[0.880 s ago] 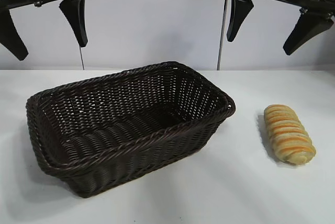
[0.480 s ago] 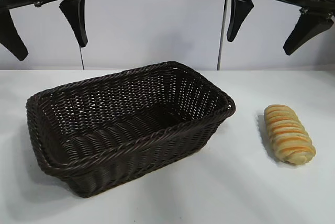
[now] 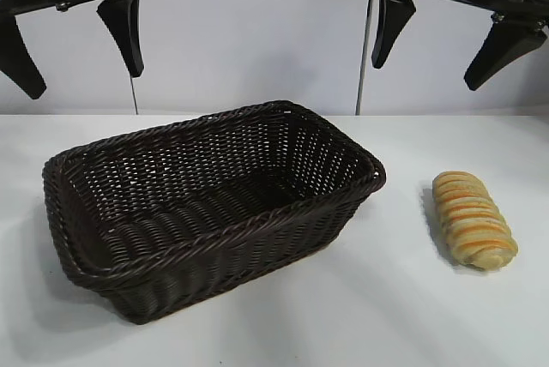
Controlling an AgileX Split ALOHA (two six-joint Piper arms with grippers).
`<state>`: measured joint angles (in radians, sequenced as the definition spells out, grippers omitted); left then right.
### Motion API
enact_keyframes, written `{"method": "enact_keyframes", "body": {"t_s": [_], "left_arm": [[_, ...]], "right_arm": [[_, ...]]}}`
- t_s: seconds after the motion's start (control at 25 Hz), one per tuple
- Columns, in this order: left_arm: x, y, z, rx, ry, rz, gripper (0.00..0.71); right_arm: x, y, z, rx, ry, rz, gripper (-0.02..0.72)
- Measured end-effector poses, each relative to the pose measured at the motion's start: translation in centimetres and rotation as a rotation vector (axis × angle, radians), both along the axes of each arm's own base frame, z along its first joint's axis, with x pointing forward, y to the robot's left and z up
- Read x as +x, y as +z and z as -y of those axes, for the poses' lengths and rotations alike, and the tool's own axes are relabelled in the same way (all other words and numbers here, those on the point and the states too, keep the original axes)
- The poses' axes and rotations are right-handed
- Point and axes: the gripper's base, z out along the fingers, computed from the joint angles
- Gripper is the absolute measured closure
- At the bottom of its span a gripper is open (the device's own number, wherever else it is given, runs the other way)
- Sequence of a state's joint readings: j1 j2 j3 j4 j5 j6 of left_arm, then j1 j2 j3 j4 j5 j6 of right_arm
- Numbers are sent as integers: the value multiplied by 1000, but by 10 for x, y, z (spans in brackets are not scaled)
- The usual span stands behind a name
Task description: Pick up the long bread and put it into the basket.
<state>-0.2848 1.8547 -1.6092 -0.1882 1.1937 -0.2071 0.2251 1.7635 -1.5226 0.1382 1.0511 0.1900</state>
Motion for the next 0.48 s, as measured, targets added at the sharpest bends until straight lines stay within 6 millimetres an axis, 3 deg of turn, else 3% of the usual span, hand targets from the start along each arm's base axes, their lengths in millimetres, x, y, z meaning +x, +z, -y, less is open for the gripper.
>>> {"method": "enact_keyframes", "body": {"t_s": [0.48], "left_arm": [[6, 2, -4, 12, 26, 63, 18]], "right_arm": [[0, 0, 0, 0, 0, -1, 8]]}}
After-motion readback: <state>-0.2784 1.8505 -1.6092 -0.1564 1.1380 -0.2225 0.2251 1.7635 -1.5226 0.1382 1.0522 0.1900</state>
